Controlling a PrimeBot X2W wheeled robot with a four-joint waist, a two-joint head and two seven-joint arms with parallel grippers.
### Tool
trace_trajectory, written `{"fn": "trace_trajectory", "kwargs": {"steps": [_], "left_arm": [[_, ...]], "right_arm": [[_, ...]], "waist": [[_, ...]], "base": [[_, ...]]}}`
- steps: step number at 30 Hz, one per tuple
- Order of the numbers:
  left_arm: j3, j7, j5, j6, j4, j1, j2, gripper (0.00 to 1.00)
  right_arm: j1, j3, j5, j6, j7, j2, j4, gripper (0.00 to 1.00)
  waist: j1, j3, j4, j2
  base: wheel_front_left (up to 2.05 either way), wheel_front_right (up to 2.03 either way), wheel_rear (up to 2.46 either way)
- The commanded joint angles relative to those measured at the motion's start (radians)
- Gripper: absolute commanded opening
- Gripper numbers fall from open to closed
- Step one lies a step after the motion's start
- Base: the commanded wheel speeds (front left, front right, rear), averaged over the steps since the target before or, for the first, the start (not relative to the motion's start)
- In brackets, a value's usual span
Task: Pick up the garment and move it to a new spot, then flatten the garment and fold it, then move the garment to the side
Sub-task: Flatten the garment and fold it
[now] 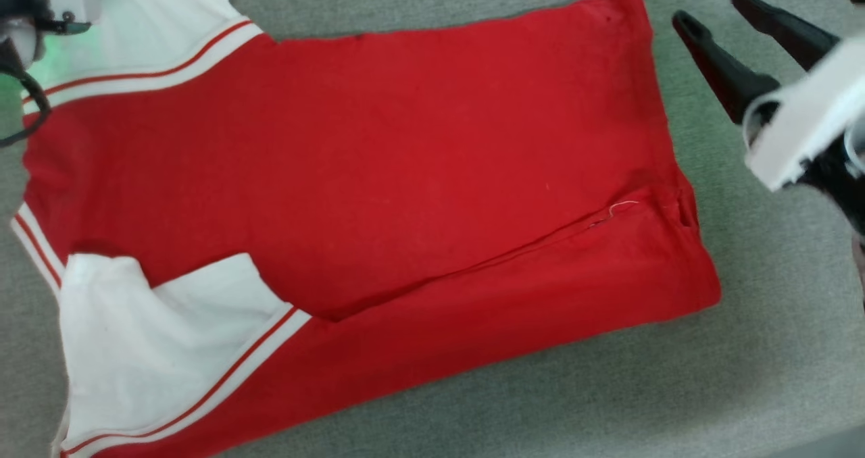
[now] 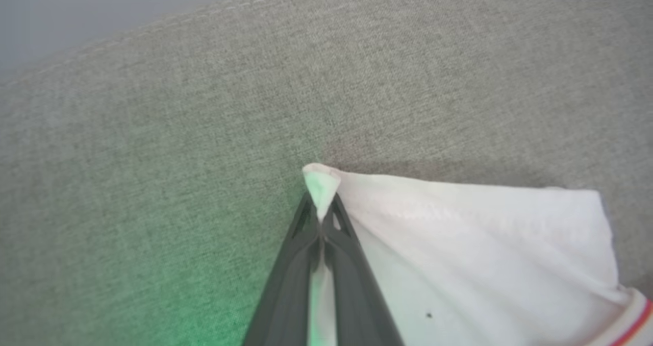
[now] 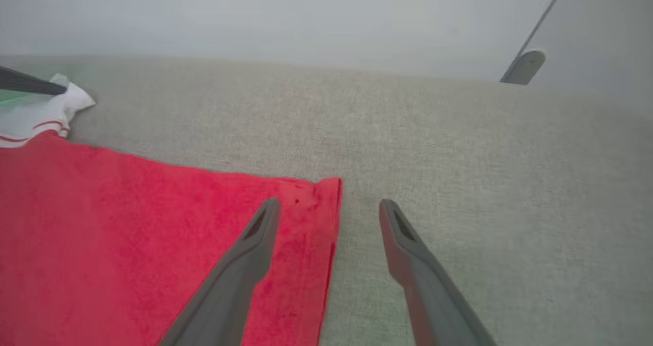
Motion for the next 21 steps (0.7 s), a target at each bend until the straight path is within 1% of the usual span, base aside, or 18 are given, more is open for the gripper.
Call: {"fn": "trace_trajectory", "kwargs": {"steps": [1,5,10,16,17,18,21], "left_arm": [[-0.021,0.006,0.001,-0.002,0.022,0.06,-0.014,0.0],[-0.018,-0.008,-0.003,-0.018,0.035,0.054,-0.028,0.0],[-0.016,-0.021,-0.004,-0.034,0.051,0.046,-0.044,0.0],[-0.01,-0.03,-0.01,-0.05,0.072,0.032,-0.064,0.0],[-0.009,-0.031,-0.012,-0.05,0.075,0.031,-0.068,0.0],[-0.007,-0.033,-0.015,-0.051,0.079,0.031,-0.071,0.0],[0.001,-0.04,-0.024,-0.06,0.087,0.03,-0.078,0.0]], "right_arm": [[-0.04,0.018,0.017,0.0,0.033,0.0,0.04,1.0],[-0.161,0.063,0.049,0.0,0.125,0.0,0.185,1.0],[-0.273,0.118,0.092,0.0,0.2,0.011,0.373,1.0],[-0.352,0.195,0.141,0.0,0.264,0.03,0.527,1.0],[-0.358,0.215,0.15,0.0,0.274,0.028,0.544,0.4],[-0.361,0.232,0.162,0.0,0.282,0.028,0.555,0.0],[-0.373,0.273,0.198,0.0,0.302,0.018,0.579,0.0]], "waist": [[0.0,0.007,0.01,0.0],[0.0,0.013,0.022,0.0],[0.0,0.022,0.035,0.0],[0.0,0.03,0.048,0.0],[0.0,0.03,0.05,0.0],[0.0,0.03,0.051,0.0],[0.0,0.027,0.057,0.0]], "base": [[0.0,0.0,0.0],[0.0,0.0,0.0],[0.0,0.0,0.0],[0.0,0.0,0.0],[0.0,0.0,0.0],[0.0,0.0,0.0],[0.0,0.0,0.0]]}}
